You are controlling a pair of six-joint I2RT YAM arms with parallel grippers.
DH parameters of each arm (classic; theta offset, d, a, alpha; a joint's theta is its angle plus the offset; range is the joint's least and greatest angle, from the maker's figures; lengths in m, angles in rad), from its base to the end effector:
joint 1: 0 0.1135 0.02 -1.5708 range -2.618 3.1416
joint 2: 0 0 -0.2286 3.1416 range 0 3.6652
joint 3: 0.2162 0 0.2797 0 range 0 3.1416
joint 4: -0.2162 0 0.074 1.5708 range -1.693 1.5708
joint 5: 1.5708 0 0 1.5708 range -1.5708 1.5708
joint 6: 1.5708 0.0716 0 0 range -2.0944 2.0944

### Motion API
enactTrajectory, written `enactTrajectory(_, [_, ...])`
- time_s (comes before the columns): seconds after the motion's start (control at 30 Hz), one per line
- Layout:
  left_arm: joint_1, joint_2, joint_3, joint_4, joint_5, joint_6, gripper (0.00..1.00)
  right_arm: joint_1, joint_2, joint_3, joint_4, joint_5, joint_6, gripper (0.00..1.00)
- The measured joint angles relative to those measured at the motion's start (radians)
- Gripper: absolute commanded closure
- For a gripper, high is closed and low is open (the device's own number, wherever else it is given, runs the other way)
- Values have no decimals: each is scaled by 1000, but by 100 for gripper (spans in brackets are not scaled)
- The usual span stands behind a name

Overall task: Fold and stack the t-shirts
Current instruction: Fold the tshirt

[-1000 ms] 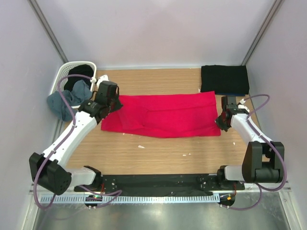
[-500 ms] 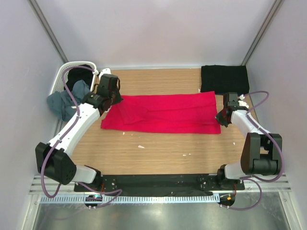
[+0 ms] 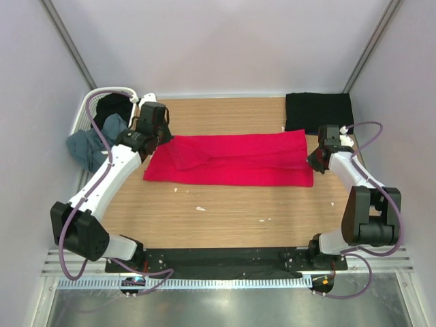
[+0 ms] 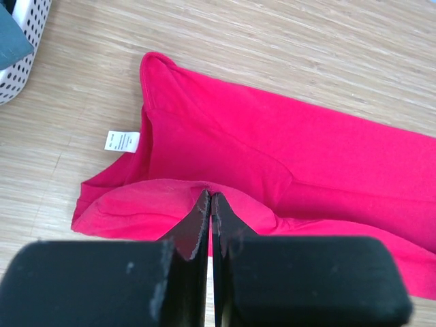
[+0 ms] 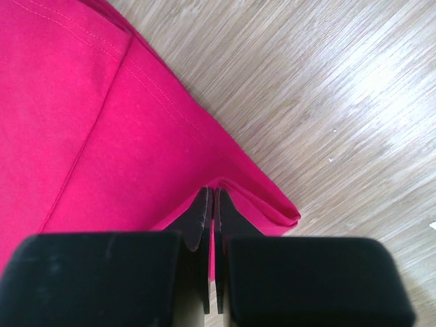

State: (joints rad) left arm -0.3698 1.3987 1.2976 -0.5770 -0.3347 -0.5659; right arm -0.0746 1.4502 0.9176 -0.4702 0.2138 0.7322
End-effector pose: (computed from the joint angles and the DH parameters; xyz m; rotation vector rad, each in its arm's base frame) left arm 0.3526 -0.1114 0.2820 -0.3926 2.1735 -0.1432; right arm 0.3337 -0.0402 0.1320 1.0693 2.3028 -0.0186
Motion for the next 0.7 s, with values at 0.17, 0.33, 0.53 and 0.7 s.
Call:
enactTrajectory(0.17, [2,13,6,4,1,2,100,-1,36,0,10,-10,-2,99])
enactTrajectory(0.33, [5,56,11,22,2,5,100,-2,76,1,35,-18,-4,99])
enactTrajectory(0.53, [5,126,67,55,18,28,100,-2,113,10,61,-21,-5,99])
enactTrajectory(0.7, [5,166,77,85,23,45,100,-2,130,10,66,-22,-5,99])
